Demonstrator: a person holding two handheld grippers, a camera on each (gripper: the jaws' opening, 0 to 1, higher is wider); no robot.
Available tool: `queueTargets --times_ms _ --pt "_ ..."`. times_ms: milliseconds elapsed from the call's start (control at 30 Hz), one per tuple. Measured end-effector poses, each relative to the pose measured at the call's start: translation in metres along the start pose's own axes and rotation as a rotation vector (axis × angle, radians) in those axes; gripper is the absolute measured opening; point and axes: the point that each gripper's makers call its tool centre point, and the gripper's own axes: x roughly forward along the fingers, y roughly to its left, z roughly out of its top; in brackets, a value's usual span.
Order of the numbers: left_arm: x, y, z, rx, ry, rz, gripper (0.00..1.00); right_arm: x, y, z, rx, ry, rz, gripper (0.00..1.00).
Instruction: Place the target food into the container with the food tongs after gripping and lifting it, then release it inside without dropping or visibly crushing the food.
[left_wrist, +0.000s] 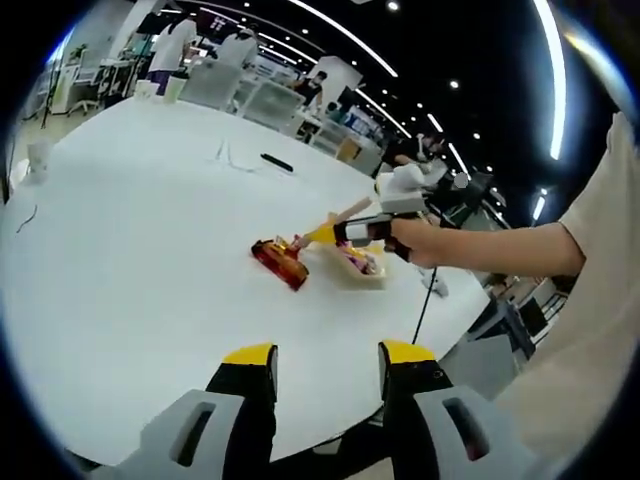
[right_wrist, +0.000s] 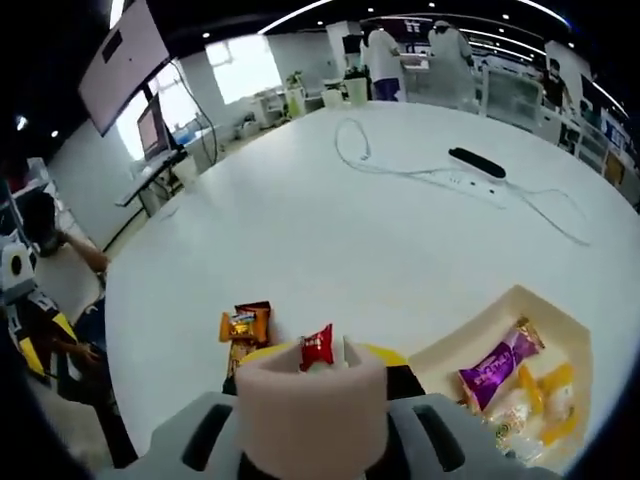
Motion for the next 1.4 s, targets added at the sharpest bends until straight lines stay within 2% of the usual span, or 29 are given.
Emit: queueTargets --times_ms 533,833,1400 --pt "0.004 0.000 0.000 -0.004 0.007 -0.006 0.40 0.005 0.005 -0.003 0.015 0.008 0.018 0.18" --pt "0.005 -0.001 0.000 -0.003 0.002 -0.010 0.39 0.000 0.006 -0.006 0.023 0.005 0.007 0.16" --pt "0.008 -0.006 0.009 0.012 -0.011 -0.025 0.38 -0.015 0.003 -0.001 0.050 -0.032 -0.010 0.14"
